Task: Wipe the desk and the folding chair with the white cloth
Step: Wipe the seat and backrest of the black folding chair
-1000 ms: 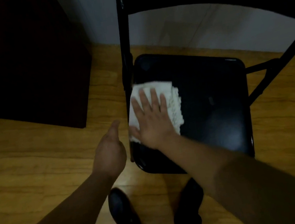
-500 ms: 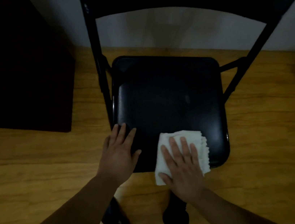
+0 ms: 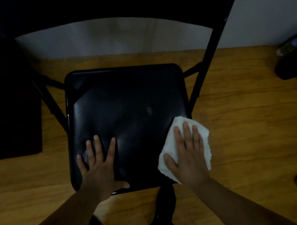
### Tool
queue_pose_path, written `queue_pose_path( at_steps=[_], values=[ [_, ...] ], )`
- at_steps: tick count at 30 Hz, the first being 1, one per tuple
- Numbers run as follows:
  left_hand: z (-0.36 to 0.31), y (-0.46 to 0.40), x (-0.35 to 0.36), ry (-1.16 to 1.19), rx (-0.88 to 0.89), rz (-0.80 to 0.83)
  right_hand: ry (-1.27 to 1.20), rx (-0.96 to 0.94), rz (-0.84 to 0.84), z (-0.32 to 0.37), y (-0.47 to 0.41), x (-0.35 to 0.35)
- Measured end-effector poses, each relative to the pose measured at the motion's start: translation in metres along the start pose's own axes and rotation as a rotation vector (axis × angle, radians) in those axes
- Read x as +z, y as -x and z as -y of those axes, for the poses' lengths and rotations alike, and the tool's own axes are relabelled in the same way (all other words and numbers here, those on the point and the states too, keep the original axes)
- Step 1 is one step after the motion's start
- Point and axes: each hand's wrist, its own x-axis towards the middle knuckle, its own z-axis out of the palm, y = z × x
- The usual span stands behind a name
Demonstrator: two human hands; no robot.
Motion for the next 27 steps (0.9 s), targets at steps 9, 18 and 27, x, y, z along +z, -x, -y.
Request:
queue_pose_path(
  at_steps=[9, 18, 27],
  values=[
    [0.000, -0.005, -0.004, -0.022, -0.026, 0.141, 0.087, -0.110, 0.012, 0.007, -0.127, -0.022],
    [-0.001, -0.007, -0.006, -0.002, -0.003, 0.166, 0.004, 0.155, -0.041, 0.043, -0.227, -0.039],
    [0.002, -0.007, -0.001, 0.011, 0.060, 0.117, 0.122, -0.177, 0.105, 0.151, -0.250, -0.027]
  ],
)
